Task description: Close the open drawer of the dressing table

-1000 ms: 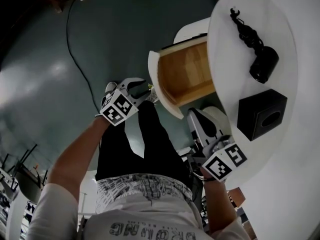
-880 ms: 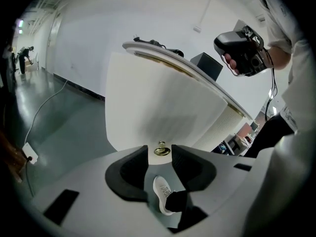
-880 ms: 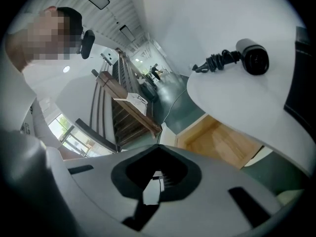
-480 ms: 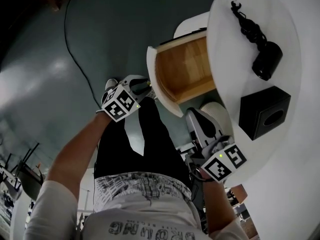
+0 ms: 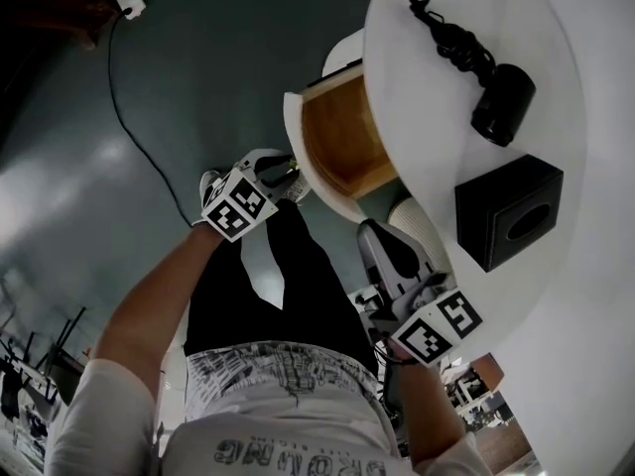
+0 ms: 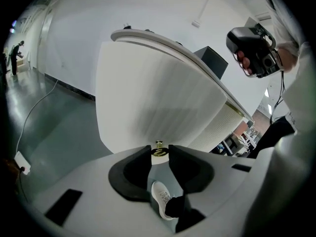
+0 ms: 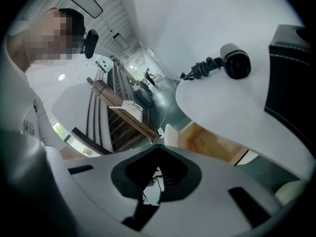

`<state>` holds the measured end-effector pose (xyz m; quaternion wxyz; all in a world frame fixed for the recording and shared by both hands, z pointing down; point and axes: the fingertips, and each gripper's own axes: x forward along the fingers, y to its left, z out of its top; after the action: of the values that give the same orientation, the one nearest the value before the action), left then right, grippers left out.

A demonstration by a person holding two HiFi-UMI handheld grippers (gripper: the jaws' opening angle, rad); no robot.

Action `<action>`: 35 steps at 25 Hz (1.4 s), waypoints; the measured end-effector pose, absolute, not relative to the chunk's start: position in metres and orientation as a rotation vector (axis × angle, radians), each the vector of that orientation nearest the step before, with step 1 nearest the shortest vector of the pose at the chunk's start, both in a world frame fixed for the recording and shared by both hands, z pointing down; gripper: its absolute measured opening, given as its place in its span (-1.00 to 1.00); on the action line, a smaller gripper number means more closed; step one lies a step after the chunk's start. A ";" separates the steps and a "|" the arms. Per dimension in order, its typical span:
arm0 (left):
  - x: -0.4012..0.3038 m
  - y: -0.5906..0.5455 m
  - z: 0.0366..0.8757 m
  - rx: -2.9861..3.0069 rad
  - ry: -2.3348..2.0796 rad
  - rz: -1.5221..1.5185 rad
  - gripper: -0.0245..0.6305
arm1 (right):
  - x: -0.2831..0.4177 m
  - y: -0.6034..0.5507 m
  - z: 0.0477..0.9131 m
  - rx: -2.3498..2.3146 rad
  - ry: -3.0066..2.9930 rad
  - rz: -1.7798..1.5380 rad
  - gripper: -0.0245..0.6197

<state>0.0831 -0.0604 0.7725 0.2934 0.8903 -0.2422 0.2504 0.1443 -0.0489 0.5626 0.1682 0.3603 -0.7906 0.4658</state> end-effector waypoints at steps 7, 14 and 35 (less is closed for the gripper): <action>0.120 -0.096 0.769 2.410 -0.602 0.622 -0.55 | 0.168 -0.051 0.567 1.108 -2.214 1.344 -0.90; 0.153 -0.127 0.762 2.461 -0.568 0.556 -0.55 | 0.170 -0.043 0.576 1.121 -2.195 1.381 -0.90; 0.217 -0.185 0.762 2.563 -0.508 0.414 -0.56 | 0.181 -0.041 0.597 1.230 -2.184 1.387 -0.90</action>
<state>0.2167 -0.1852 0.7620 0.2455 0.9392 -0.1861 0.1517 0.1805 -0.0415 0.5968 0.1380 0.4251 -0.7551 0.4796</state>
